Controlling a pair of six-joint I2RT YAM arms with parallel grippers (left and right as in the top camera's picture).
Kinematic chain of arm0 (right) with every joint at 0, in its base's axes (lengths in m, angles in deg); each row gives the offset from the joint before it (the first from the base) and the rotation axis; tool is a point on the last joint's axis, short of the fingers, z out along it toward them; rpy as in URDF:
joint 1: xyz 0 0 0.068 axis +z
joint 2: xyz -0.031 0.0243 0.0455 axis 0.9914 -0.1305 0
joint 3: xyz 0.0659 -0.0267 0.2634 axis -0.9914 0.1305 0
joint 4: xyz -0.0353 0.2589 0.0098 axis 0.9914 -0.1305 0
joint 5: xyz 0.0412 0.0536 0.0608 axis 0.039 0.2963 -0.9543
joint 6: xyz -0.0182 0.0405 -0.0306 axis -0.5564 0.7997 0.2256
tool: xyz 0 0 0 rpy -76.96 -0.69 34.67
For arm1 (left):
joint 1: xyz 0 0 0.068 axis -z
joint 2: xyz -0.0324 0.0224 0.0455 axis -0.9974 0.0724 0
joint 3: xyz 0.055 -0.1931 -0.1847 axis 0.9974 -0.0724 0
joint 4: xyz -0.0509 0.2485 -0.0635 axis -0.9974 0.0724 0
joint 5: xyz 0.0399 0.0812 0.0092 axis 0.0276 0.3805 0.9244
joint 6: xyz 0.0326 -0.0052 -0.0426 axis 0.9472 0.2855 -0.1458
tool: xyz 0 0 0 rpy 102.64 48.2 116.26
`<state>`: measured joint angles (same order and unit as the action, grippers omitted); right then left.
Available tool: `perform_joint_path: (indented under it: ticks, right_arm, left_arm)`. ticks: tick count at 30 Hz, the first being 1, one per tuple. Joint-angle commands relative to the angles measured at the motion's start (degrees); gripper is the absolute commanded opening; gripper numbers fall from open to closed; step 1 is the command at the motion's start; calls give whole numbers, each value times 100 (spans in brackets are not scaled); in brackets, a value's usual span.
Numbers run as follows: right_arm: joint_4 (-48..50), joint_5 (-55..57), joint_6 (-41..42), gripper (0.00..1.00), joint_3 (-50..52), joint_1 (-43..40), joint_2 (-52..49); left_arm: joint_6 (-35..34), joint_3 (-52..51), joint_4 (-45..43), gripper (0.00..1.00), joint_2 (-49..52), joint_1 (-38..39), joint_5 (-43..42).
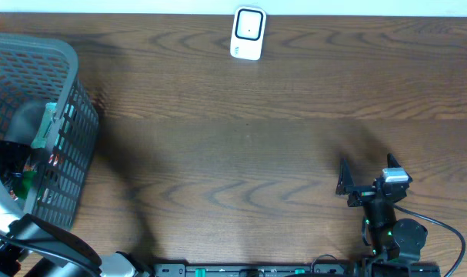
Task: Scan the item barcode
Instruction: 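Move the left gripper into the basket above the green-lidded jar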
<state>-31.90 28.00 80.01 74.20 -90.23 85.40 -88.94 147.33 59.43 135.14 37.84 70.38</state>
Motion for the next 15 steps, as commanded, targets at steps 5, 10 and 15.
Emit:
perform_joint_path:
  ticks: [5, 10, 15]
  right_arm:
    - [-26, 50, 76, 99, 9, 59, 24]
    - [-26, 50, 76, 99, 9, 59, 24]
    - [-26, 50, 76, 99, 9, 59, 24]
  left_arm:
    - [79, -24, -4, 98, 562, -20, -76]
    - [79, -24, 42, 98, 979, -20, -76]
    - [81, -63, 83, 98, 1283, -20, -76]
